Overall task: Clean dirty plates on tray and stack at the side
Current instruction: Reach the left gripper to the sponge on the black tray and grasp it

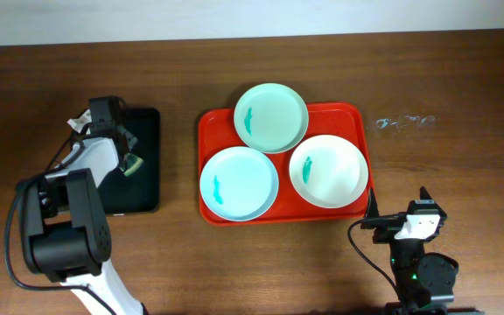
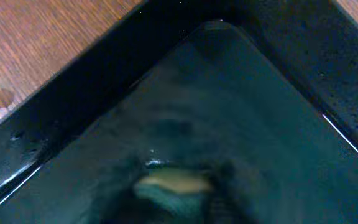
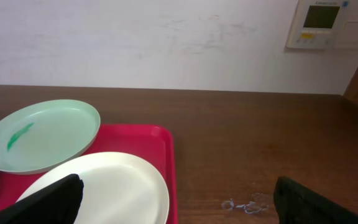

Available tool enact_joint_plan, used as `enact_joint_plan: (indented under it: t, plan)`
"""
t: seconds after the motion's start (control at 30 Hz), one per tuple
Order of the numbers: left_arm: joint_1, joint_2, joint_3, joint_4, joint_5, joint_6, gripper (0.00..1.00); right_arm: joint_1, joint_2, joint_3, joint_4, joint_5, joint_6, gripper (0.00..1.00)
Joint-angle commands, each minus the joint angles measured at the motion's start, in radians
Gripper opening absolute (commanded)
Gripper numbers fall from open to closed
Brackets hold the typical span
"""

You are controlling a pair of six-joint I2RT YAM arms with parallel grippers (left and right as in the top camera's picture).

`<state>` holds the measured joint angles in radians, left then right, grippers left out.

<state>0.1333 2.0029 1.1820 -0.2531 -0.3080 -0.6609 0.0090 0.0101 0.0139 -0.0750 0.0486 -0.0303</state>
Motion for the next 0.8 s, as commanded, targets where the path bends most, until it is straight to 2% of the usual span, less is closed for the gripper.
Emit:
enact_joint_plan:
  t: [0.0, 0.03, 0.07, 0.1, 0.2, 0.3, 0.33, 0.37, 0.4, 0.43, 0.5, 0.53, 0.57, 0.73, 0.77]
  plan:
    - [0.003, 0.026, 0.01, -0.002, 0.008, -0.005, 0.0, -0.005, -0.006, -0.008, -0.004, 0.008, 0.005, 0.98]
    - [0.003, 0.026, 0.01, -0.002, 0.009, -0.005, 0.0, -0.005, -0.006, -0.008, -0.003, 0.009, 0.005, 0.98]
    - [0.003, 0.026, 0.01, -0.013, 0.025, 0.006, 0.57, -0.005, -0.006, -0.008, -0.004, 0.008, 0.005, 0.98]
    - [0.003, 0.024, 0.01, -0.034, 0.055, 0.068, 0.99, -0.005, -0.006, -0.008, -0.003, 0.009, 0.005, 0.98]
    - [0.003, 0.008, 0.02, -0.169, 0.092, 0.09, 0.99, -0.005, -0.006, -0.008, -0.003, 0.009, 0.005, 0.99]
    - [0.003, -0.002, 0.021, -0.256, 0.22, 0.09, 0.99, -0.005, -0.006, -0.008, -0.004, 0.008, 0.005, 0.98]
    - [0.003, -0.002, 0.021, -0.258, 0.241, 0.09, 0.84, -0.005, -0.006, -0.008, -0.003, 0.009, 0.005, 0.98]
    - [0.003, -0.002, 0.021, -0.258, 0.242, 0.09, 0.47, -0.005, -0.006, -0.008, -0.004, 0.009, 0.005, 0.98]
    - [0.003, -0.002, 0.021, -0.259, 0.242, 0.087, 0.06, -0.005, -0.006, -0.008, -0.003, 0.009, 0.005, 0.98]
    - [0.003, -0.002, 0.021, -0.259, 0.241, 0.082, 0.0, -0.005, -0.006, -0.008, -0.003, 0.009, 0.005, 0.98]
    - [0.003, -0.002, 0.021, -0.257, 0.233, 0.082, 0.0, -0.005, -0.006, -0.008, -0.004, 0.009, 0.005, 0.99]
    - [0.003, -0.002, 0.021, -0.261, 0.235, 0.082, 0.62, -0.005, -0.006, -0.008, -0.004, 0.009, 0.005, 0.98]
    - [0.003, -0.003, 0.022, -0.281, 0.246, 0.082, 0.99, -0.005, -0.006, -0.008, -0.004, 0.008, 0.005, 0.99]
    - [0.003, -0.003, 0.039, -0.462, 0.286, 0.082, 0.99, -0.005, -0.006, -0.008, -0.003, 0.008, 0.005, 0.99]
    - [0.002, -0.003, 0.039, -0.475, 0.307, 0.082, 0.95, -0.005, -0.006, -0.008, -0.004, 0.009, 0.005, 0.99]
